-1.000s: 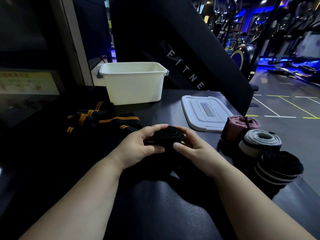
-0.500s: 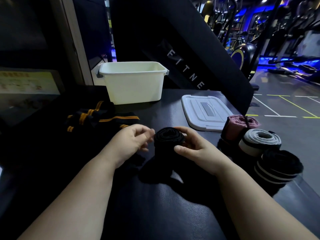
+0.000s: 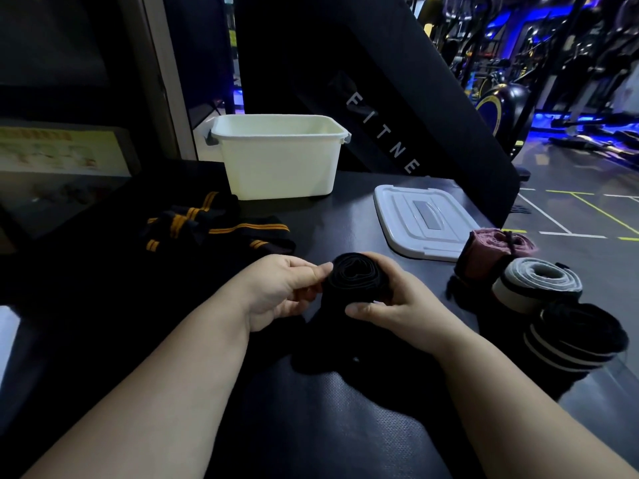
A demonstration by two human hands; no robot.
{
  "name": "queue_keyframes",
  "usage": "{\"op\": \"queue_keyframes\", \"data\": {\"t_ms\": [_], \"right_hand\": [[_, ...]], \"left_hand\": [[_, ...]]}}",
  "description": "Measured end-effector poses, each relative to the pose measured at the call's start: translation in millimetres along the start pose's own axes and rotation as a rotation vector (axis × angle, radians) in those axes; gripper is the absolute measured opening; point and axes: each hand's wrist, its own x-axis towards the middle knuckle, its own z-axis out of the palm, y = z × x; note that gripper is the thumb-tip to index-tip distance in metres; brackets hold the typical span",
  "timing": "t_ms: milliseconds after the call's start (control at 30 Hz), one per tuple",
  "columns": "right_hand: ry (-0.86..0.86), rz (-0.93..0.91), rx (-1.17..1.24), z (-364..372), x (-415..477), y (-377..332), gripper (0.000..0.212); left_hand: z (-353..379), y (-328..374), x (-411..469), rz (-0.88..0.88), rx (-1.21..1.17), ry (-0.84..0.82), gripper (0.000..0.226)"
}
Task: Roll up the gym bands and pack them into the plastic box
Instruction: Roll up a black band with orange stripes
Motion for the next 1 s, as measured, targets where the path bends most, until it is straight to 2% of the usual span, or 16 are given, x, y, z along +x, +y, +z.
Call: {"op": "queue_keyframes", "data": {"t_ms": [133,333,600,700,833,1000], "right_hand": [[-0.012,-0.003,0.004,-2.0,-0.4,0.6,0.065],[-0.037,-0.009,-0.006,-7.1,-5.1,-3.3,0.062],[-0.052,-0.008,-0.013,-8.8,-4.6,-3.1,0.062],[-0.041,-0.009,-0.017,-8.2,-4.2,-4.0,0.063],[0.008,-0.016,-0.020,-7.6,-2.4,-6.1,0.060],[0.031,-0.008,-0.094,-6.3,-1.8,-4.4,0.059]], "left_hand": [[-1.4,0.7,-2.2,-0.076,-0.091,-0.065,0.031],[-1.8,-4.2,-3.1,-0.132,-0.065,-0.114,0.037],[-0.2,-6.8,1.0,-0.142,-0.042,-0.130,0.026],[-0.1,-7.3,2.4,-0.164,-0.148,-0.152,0.016],[0.2,-6.9,2.6,-0.235,-0.405,-0.206,0.011],[4.1,-8.7,3.3,-0.244,-0.373,-0.168,0.013]]}}
